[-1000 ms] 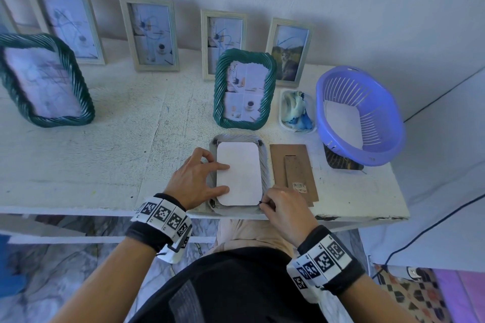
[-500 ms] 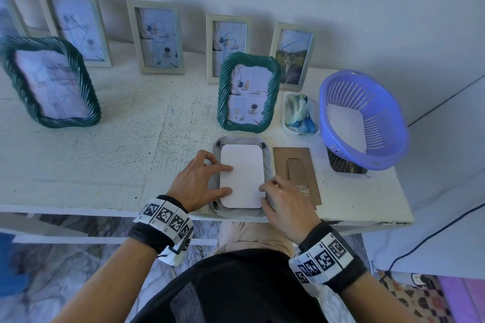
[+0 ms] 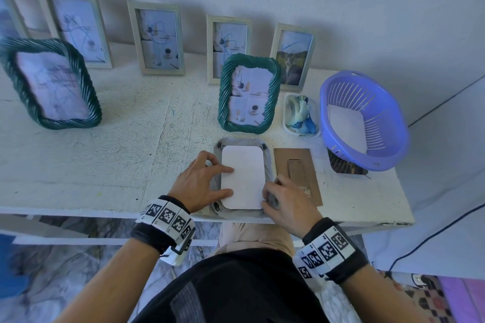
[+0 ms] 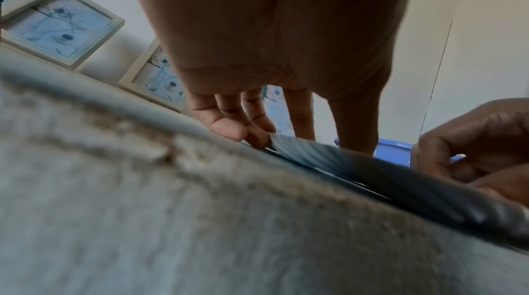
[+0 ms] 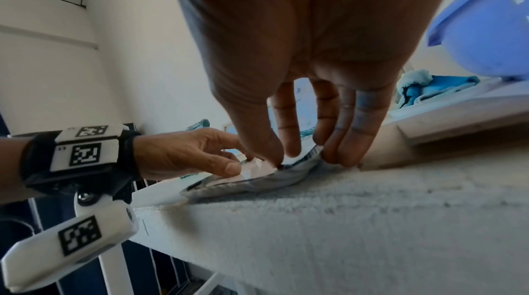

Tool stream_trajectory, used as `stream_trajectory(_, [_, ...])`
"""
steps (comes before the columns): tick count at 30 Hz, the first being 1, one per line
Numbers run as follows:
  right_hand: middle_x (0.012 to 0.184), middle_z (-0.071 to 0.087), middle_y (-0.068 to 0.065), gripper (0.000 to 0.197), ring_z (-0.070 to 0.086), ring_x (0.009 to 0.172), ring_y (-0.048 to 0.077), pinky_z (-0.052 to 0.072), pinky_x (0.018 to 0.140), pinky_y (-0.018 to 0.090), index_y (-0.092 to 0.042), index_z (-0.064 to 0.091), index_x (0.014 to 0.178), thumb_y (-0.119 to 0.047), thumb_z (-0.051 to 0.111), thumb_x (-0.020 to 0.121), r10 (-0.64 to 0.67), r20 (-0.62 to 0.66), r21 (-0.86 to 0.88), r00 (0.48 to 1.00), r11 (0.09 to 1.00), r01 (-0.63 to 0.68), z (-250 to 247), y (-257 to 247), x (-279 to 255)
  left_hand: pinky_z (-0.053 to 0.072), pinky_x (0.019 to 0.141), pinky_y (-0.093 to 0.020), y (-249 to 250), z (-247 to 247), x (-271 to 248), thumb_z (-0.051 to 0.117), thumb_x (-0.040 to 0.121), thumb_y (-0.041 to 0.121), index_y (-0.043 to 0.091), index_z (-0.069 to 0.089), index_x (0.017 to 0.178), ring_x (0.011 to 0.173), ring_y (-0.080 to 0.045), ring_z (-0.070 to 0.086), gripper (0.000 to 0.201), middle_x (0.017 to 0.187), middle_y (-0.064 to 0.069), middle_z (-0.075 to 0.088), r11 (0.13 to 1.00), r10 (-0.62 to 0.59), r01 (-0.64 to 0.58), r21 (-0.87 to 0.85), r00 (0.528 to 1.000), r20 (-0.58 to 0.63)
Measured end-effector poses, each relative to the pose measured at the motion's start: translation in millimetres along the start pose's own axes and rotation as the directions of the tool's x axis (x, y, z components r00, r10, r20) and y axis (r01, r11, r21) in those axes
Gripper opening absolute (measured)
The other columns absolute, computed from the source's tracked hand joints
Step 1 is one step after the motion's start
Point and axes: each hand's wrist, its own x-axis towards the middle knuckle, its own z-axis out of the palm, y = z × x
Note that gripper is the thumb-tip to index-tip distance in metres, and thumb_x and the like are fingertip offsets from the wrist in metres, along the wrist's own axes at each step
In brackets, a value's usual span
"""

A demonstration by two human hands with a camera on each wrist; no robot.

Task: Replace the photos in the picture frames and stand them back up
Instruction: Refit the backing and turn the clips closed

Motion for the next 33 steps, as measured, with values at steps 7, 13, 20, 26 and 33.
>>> stream_trajectory(7, [0.088, 0.043, 0.003, 0.008, 0.051, 0.068, 0.021, 0.043, 0.062, 0.029, -0.008, 0.058, 0.087, -0.002, 0.055, 0.083, 0.025, 0.0, 0.067, 1.0, 0.997, -0.025, 3.6, 4.3, 2.2, 0.048, 0.084, -0.032, -0.4, 1.0, -0.4, 0.073, 0.075, 0.056, 0.039, 0.06, 0.127, 0.107, -0.011, 0.051, 0.056, 0.119, 0.009, 0.036, 1.0, 0.005, -0.005, 0.005, 1.0, -0.007])
stream_trajectory(13, [0.09, 0.04, -0.003, 0.004, 0.049, 0.07, 0.013, 0.031, 0.058, 0.01, -0.018, 0.063, 0.089, -0.019, 0.06, 0.087, -0.018, 0.031, 0.098, 0.999, 0.995, 0.015, 0.6, 7.3, -5.7, 0.046, 0.083, -0.03, -0.1, 0.7, -1.0, 0.074, 0.075, 0.054, 0.038, 0.061, 0.127, 0.103, -0.009, 0.049, 0.056, 0.12, 0.007, 0.037, 1.0, 0.008, -0.008, -0.002, 1.0, -0.018])
stream_trajectory(20, [0.091, 0.045, -0.001, 0.007, 0.051, 0.07, 0.014, 0.035, 0.064, 0.016, -0.012, 0.063, 0.083, -0.016, 0.061, 0.087, -0.018, 0.013, 0.075, 1.0, 0.997, 0.017, 2.6, 9.6, -3.5, 0.044, 0.081, -0.028, -0.2, 0.9, -0.9, 0.073, 0.075, 0.056, 0.039, 0.061, 0.126, 0.1, -0.007, 0.047, 0.056, 0.119, 0.01, 0.036, 1.0, 0.009, -0.009, -0.001, 1.0, -0.013])
stream_trajectory(26, [0.089, 0.048, 0.002, 0.013, 0.05, 0.068, 0.015, 0.04, 0.064, 0.023, -0.008, 0.064, 0.085, -0.018, 0.058, 0.089, -0.004, -0.074, 0.001, 0.997, 1.0, 0.004, -6.3, 5.5, -2.8, 0.045, 0.08, -0.029, -1.6, 2.5, -1.4, 0.073, 0.075, 0.056, 0.039, 0.061, 0.127, 0.099, -0.006, 0.046, 0.055, 0.118, 0.011, 0.036, 1.0, 0.017, -0.017, -0.011, 1.0, -0.021])
stream_trajectory(33, [0.116, 0.049, 0.016, 0.049, 0.048, 0.107, 0.033, 0.046, 0.08, 0.037, -0.007, 0.053, 0.118, -0.048, 0.053, 0.091, 0.455, -0.199, -0.184, 0.868, 0.853, -0.489, -24.4, 22.4, 9.1, 0.047, 0.079, -0.03, -2.7, 3.0, -2.9, 0.072, 0.077, 0.055, 0.04, 0.059, 0.127, 0.097, -0.007, 0.047, 0.054, 0.121, 0.009, 0.036, 0.999, 0.031, -0.031, -0.019, 0.999, -0.024])
